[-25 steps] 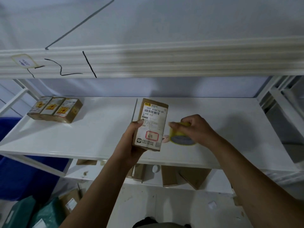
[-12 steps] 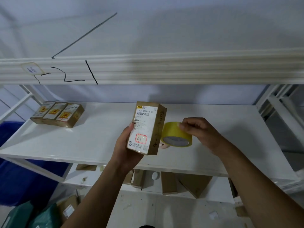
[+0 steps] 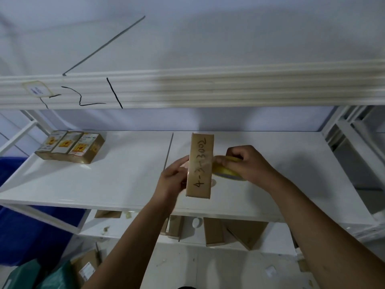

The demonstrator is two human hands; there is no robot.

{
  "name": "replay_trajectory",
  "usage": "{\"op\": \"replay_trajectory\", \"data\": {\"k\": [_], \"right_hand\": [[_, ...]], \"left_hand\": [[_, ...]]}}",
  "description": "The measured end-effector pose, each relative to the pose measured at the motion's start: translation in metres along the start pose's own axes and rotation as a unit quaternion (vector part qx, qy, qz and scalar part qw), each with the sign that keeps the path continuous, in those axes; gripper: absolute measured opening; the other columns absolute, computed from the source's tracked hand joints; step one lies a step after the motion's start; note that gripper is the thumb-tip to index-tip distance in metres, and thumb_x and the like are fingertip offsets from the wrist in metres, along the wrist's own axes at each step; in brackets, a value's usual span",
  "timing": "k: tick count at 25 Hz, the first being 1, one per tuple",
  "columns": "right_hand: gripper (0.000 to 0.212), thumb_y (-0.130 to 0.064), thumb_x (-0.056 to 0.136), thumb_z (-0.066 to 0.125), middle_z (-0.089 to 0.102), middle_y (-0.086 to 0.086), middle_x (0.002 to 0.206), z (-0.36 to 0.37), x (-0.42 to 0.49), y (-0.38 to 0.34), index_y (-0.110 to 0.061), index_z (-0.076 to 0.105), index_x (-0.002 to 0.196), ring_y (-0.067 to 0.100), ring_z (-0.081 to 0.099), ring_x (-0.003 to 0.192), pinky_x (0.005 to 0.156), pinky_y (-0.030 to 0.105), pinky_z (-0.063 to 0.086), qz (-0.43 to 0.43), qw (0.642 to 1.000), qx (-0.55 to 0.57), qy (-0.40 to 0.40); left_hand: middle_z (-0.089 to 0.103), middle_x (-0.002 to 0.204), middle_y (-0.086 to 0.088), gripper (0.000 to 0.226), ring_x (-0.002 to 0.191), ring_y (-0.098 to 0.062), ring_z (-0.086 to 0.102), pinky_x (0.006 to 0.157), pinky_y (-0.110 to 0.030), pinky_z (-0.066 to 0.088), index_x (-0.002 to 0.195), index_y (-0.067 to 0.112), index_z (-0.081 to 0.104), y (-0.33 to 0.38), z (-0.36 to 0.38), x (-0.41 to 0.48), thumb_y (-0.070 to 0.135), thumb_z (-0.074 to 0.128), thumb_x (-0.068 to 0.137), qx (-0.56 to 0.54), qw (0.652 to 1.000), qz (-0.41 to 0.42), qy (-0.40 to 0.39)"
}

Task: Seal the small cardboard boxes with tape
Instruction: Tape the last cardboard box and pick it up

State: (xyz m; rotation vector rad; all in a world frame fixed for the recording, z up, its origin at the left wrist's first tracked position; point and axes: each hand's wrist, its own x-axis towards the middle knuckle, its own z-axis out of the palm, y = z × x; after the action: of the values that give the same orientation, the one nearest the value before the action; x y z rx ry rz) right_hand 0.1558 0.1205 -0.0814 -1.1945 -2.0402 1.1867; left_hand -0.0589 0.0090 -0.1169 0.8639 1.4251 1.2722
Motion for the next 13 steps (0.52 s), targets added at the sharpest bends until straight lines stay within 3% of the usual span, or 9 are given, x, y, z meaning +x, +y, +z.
{"op": "replay_trajectory", "data": {"k": [2, 4, 5, 8, 10, 13], "right_hand": [[0.059, -0.067, 0.081, 0.074, 0.046, -0.009, 0.052, 0.010, 0.001, 0.000, -0.013, 0.059, 0.063, 0.007, 0.047, 0.052, 0.058, 0.029, 0.036, 0.003, 0.998, -0.053, 0.024], [0.057, -0.068, 0.082, 0.071, 0.053, -0.004, 0.056, 0.023, 0.001, -0.003, -0.015, 0.060, 0.064, 0.014, 0.053, 0.056, 0.057, 0.028, 0.038, -0.018, 0.993, -0.116, 0.033], [0.053, -0.066, 0.086, 0.069, 0.057, -0.001, 0.060, 0.029, 0.001, -0.005, -0.017, 0.061, 0.066, 0.015, 0.056, 0.059, 0.058, 0.028, 0.039, -0.027, 0.990, -0.132, 0.032], [0.058, -0.068, 0.094, 0.055, 0.054, 0.000, 0.066, 0.026, -0.002, -0.004, -0.014, 0.060, 0.072, 0.008, 0.051, 0.062, 0.063, 0.032, 0.037, -0.028, 0.998, -0.040, -0.030], [0.053, -0.067, 0.091, 0.054, 0.051, -0.001, 0.068, 0.018, -0.005, 0.001, -0.019, 0.061, 0.071, 0.008, 0.049, 0.067, 0.068, 0.036, 0.036, -0.046, 0.994, 0.024, -0.092], [0.064, -0.076, 0.080, 0.066, 0.039, -0.008, 0.056, 0.009, 0.000, 0.013, -0.018, 0.050, 0.057, 0.009, 0.041, 0.057, 0.062, 0.034, 0.035, -0.057, 0.997, -0.038, -0.024]], "left_hand": [[0.081, 0.107, -0.003, 0.045, 0.097, -0.027, 0.078, 0.075, -0.030, 0.061, 0.125, 0.025, 0.073, 0.008, 0.000, 0.002, 0.051, 0.039, 0.111, 0.041, 0.999, 0.007, 0.036], [0.079, 0.117, 0.004, 0.068, 0.104, -0.016, 0.077, 0.084, -0.032, 0.063, 0.130, 0.033, 0.066, 0.013, 0.005, 0.001, 0.084, 0.050, 0.088, 0.066, 0.998, -0.009, -0.018], [0.077, 0.117, 0.007, 0.075, 0.104, -0.015, 0.077, 0.083, -0.032, 0.064, 0.128, 0.035, 0.062, 0.011, 0.007, 0.001, 0.087, 0.061, 0.075, 0.094, 0.995, -0.001, -0.026], [0.077, 0.111, 0.003, 0.069, 0.099, -0.019, 0.077, 0.083, -0.043, 0.067, 0.122, 0.029, 0.064, 0.007, 0.006, 0.006, 0.071, 0.078, 0.069, 0.110, 0.992, 0.031, 0.061], [0.080, 0.102, -0.002, 0.059, 0.092, -0.025, 0.080, 0.073, -0.045, 0.068, 0.116, 0.026, 0.069, 0.005, -0.006, 0.011, 0.062, 0.081, 0.071, 0.065, 0.991, 0.028, 0.110], [0.082, 0.090, -0.008, 0.044, 0.083, -0.032, 0.080, 0.060, -0.038, 0.063, 0.100, 0.019, 0.079, 0.002, -0.027, 0.015, 0.055, 0.079, 0.074, 0.016, 0.992, 0.014, 0.122]]}}
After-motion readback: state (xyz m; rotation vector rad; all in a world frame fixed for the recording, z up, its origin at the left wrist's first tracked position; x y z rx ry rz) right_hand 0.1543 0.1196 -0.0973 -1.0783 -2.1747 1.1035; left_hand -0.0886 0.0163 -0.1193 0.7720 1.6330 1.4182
